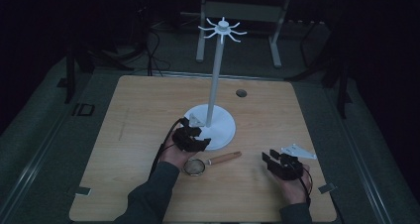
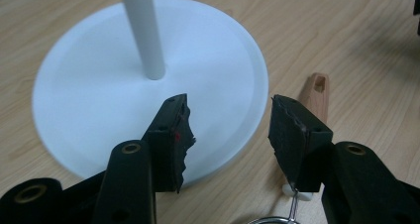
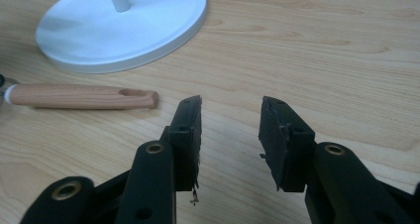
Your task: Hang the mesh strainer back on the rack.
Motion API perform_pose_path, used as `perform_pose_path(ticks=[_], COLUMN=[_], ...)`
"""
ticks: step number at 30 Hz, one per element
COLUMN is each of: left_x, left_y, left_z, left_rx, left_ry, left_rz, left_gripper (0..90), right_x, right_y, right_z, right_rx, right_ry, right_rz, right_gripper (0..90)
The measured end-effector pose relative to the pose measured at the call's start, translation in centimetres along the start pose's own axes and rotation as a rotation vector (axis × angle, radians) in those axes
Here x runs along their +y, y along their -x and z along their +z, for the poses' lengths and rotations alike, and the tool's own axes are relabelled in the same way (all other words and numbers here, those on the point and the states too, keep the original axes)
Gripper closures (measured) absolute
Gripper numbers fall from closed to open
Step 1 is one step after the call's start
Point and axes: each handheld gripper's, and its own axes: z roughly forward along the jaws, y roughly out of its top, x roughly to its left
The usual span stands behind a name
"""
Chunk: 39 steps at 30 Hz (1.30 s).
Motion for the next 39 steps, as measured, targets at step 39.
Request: perform_pose_path(ticks=[39], left_x=[0.6], left_y=[3.7], left_z=[5.2], left_rx=[-0.172], left_ry=[-0.403], left_rz=[0.209], left_gripper=[60.6], right_x=[-0.1], right_y=[0.4], right_z=[0.0], right_rx=[-0.003], right_ry=[-0.004], right_rz=[0.005], right_gripper=[54.5])
